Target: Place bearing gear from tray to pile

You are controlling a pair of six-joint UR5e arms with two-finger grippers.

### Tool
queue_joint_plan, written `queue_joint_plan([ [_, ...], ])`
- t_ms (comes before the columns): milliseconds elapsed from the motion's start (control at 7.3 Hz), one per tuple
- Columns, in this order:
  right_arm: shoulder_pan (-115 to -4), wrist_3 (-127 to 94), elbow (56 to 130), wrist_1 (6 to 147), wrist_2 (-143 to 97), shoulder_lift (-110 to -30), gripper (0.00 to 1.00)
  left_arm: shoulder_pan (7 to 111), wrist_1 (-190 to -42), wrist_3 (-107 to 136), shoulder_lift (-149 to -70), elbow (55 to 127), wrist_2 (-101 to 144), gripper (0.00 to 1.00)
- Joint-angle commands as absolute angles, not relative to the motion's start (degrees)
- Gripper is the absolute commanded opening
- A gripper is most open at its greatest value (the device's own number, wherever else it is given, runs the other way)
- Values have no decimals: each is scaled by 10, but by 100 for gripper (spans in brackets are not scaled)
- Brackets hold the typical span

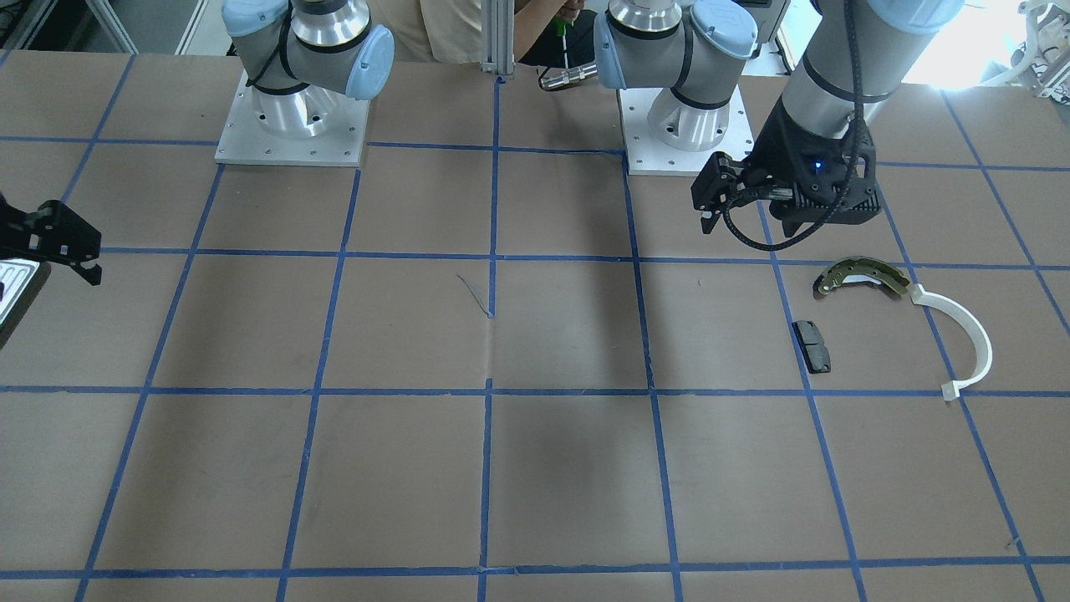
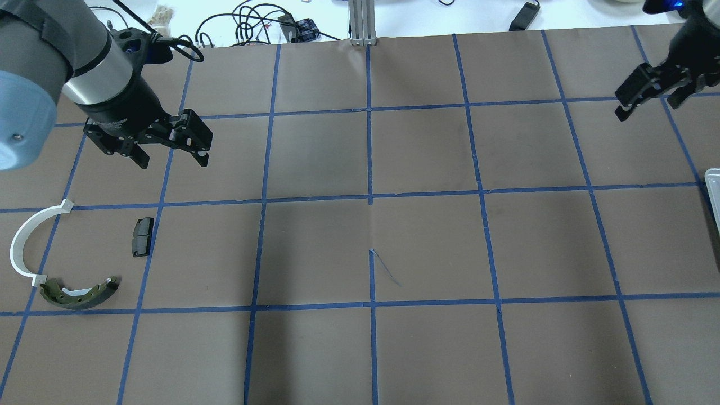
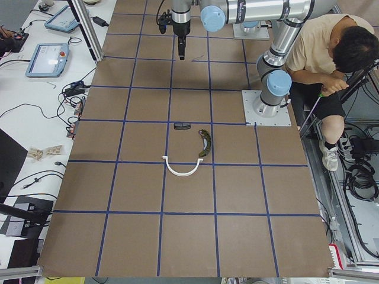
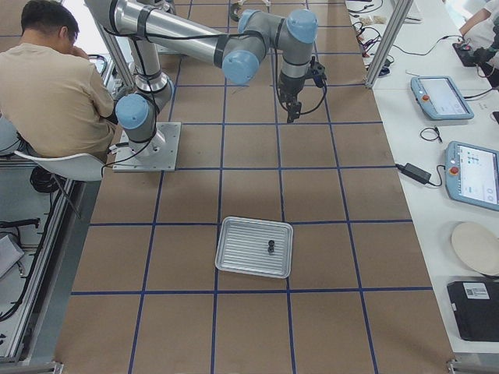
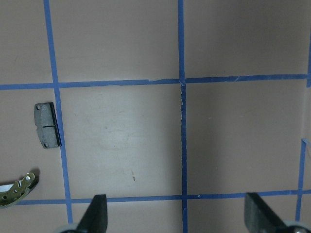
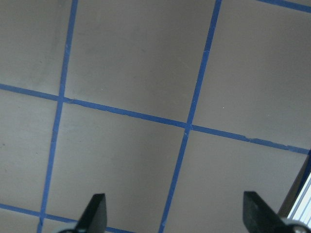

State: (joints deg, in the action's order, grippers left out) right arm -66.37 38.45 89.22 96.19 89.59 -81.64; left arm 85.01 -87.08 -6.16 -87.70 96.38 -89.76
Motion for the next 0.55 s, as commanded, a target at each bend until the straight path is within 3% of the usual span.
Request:
queue_joint_plan([
  [0,-594,505,891,1023,929,-765,100,850,-868,-63,-878,965,-898,100],
  [411,-478,684,893,1185,925,-648,100,850,-867,-64,-880,965,-897,100],
])
